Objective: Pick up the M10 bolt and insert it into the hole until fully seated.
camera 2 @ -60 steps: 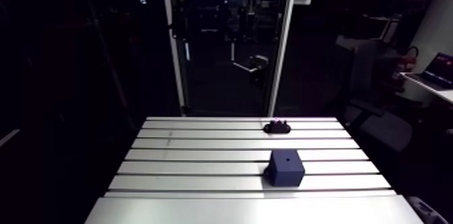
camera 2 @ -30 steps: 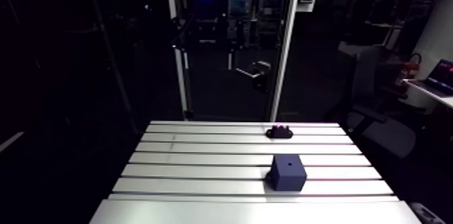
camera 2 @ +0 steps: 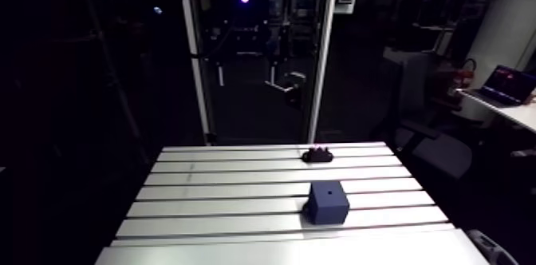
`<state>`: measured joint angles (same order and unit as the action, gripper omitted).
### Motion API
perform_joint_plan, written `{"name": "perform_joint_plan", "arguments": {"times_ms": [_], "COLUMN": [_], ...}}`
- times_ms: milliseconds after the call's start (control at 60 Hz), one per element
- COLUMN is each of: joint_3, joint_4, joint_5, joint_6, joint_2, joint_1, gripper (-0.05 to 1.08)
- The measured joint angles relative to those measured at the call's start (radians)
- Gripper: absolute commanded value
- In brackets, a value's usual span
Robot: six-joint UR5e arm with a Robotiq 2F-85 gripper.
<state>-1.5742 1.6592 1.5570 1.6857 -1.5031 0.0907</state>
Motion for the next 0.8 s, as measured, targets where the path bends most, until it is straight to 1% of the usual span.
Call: {"name": "perform_joint_plan", "arguments": {"times_ms": [100, 217, 583, 700, 800], "joint_3": [-0.01, -0.026, -0.096, -0.119, -0.141], "joint_4": [0.013, 0.051, 0.275, 0.353, 0.419], "joint_5": [-0.001, -0.002, -0.007, -0.016, -0.033], "joint_6": [0.026, 0.062, 0.168, 0.193, 0.205], "joint_2": [0.0, -0.001, 0.009, 0.014, 0.023], "joint_1": [0.03, 0.066, 0.173, 0.196, 0.21], "gripper": [0.01, 0.02, 0.02, 0.02, 0.02]}}
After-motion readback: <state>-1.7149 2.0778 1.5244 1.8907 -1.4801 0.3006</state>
